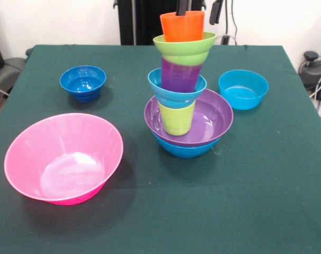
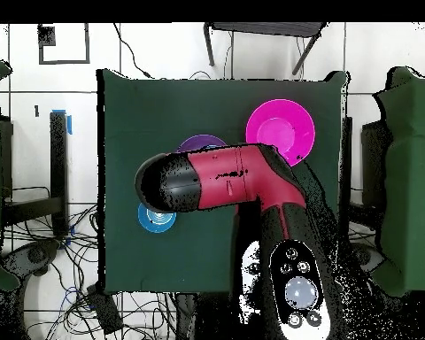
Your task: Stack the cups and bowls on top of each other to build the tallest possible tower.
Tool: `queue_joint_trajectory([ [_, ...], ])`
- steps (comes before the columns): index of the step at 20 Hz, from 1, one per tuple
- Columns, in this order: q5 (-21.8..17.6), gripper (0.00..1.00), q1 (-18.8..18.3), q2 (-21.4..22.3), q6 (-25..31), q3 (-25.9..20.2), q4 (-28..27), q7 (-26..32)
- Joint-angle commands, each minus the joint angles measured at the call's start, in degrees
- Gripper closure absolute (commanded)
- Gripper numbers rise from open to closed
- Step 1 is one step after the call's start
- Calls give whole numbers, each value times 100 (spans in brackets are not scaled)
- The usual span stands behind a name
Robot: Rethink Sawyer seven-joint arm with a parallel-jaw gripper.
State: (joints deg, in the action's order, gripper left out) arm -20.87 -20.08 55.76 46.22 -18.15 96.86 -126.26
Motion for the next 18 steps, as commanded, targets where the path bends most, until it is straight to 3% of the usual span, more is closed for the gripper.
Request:
queue_joint_trajectory([
  [1,33,0,63,-233,571,-35,-99,130],
  [18,92,0,35,-157,817,-80,-114,220],
])
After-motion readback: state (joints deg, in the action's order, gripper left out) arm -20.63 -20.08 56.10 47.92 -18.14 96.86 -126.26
